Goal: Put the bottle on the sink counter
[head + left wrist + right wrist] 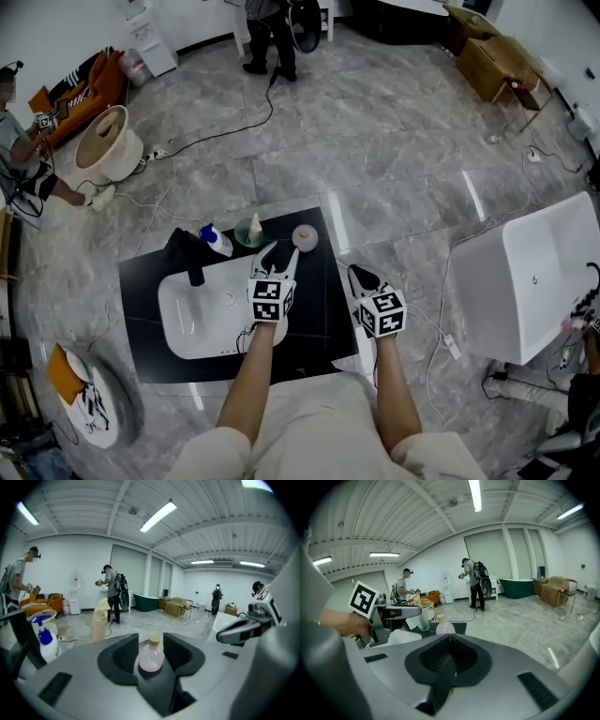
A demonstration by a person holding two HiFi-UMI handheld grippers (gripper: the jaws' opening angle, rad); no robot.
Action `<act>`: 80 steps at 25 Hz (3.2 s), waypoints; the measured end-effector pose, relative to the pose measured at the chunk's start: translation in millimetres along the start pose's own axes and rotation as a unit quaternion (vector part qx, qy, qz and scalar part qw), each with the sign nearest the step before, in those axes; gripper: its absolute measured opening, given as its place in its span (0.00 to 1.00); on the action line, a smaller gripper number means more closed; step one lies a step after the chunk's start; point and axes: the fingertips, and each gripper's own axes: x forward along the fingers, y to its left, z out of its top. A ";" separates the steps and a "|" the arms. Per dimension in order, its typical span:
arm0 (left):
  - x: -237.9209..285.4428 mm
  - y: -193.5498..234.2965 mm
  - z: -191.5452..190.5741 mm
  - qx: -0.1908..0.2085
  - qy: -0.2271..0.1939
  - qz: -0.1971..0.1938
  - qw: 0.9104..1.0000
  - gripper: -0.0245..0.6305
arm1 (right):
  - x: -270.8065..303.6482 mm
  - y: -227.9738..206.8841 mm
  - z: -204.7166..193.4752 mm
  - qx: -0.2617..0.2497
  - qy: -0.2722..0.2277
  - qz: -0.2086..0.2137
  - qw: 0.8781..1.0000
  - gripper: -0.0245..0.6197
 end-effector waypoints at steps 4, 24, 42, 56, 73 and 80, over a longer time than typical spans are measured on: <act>-17.3 4.8 3.3 -0.020 -0.012 0.011 1.000 0.29 | 4.4 6.5 6.0 -0.004 -0.005 0.005 1.000 0.05; -87.4 4.3 -20.3 -0.038 -0.019 0.007 0.999 0.29 | 5.0 43.9 -0.1 -0.006 -0.014 0.015 1.000 0.05; -97.0 -2.0 -11.9 -0.026 -0.032 0.025 0.999 0.05 | -1.2 48.2 -2.8 0.003 -0.026 0.008 1.000 0.05; -97.3 -13.1 -20.3 -0.040 -0.022 0.008 0.999 0.05 | -0.3 51.2 -7.6 0.007 -0.022 0.012 1.000 0.05; -98.6 -16.4 -38.1 -0.037 0.010 0.013 0.999 0.05 | 2.8 58.5 -26.6 0.011 0.012 0.032 0.999 0.05; -99.6 -19.8 -42.6 -0.036 0.017 0.011 0.999 0.05 | 1.4 54.5 -30.9 0.024 0.017 0.021 0.999 0.05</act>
